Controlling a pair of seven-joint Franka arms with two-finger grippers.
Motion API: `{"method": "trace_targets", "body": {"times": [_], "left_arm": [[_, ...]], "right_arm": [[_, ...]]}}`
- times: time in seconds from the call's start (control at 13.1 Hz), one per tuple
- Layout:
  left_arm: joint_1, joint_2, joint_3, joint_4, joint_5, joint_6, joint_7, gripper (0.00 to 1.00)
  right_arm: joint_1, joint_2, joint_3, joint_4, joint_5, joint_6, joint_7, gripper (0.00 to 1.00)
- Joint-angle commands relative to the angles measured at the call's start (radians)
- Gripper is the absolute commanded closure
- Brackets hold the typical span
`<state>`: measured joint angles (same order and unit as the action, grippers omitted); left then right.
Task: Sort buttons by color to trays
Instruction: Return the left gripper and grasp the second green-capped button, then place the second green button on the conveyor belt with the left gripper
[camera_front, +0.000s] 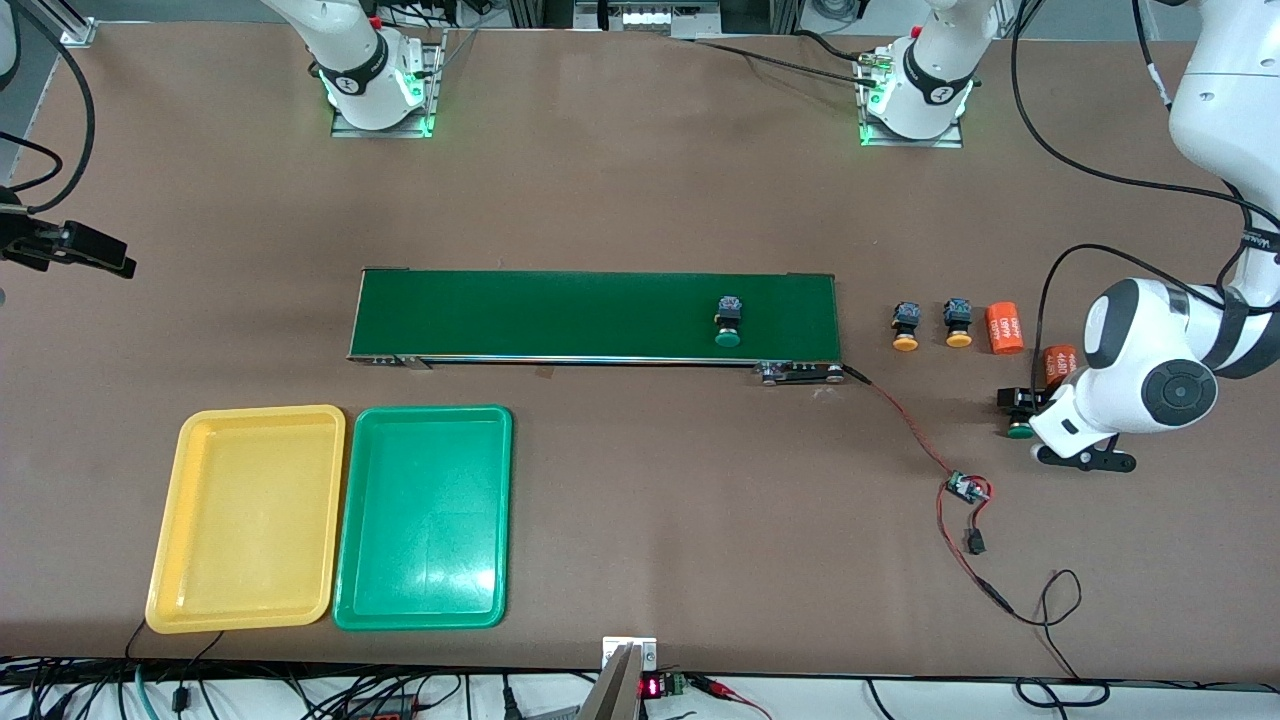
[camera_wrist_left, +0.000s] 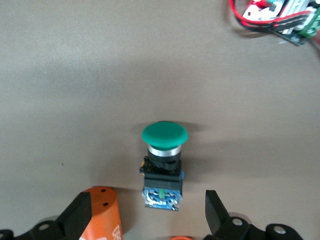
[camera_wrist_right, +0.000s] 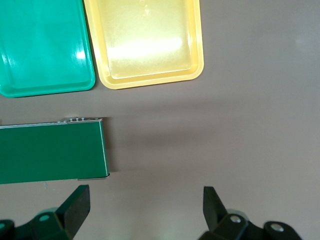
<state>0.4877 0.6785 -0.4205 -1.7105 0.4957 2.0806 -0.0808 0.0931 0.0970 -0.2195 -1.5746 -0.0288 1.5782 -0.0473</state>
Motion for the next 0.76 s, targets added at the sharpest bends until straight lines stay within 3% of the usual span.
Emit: {"method": "trace_targets", "body": {"times": [0.0, 0.15, 0.23, 0.38, 0.53, 0.69], "left_arm": [[0.015, 0.024, -0.017, -0.017, 0.027, 0.051, 0.018, 0.00], [0.014, 0.038, -0.017, -0.021, 0.026, 0.065, 0.016, 0.08], [0.015, 0.042, -0.017, -0.023, 0.026, 0.065, 0.016, 0.18], [0.034, 0.052, -0.018, -0.044, 0.024, 0.059, 0.013, 0.50], [0.037, 0.046, -0.020, -0.051, 0.023, 0.050, 0.015, 0.66], [0.037, 0.023, -0.043, -0.044, 0.017, 0.030, 0.007, 0.70]], "right_arm": [[-0.007, -0.014, 0.005, -0.013, 0.001, -0.006, 0.004, 0.00], [-0.007, -0.013, 0.005, -0.013, 0.001, -0.006, 0.004, 0.00], [-0.009, -0.014, 0.005, -0.013, 0.001, -0.006, 0.004, 0.00], [-0.018, -0.014, 0.005, -0.013, 0.001, -0.015, 0.004, 0.00], [-0.033, -0.010, 0.005, -0.013, 0.003, -0.015, 0.004, 0.00], [-0.035, -0.010, 0.005, -0.013, 0.001, -0.014, 0.004, 0.00]]}}
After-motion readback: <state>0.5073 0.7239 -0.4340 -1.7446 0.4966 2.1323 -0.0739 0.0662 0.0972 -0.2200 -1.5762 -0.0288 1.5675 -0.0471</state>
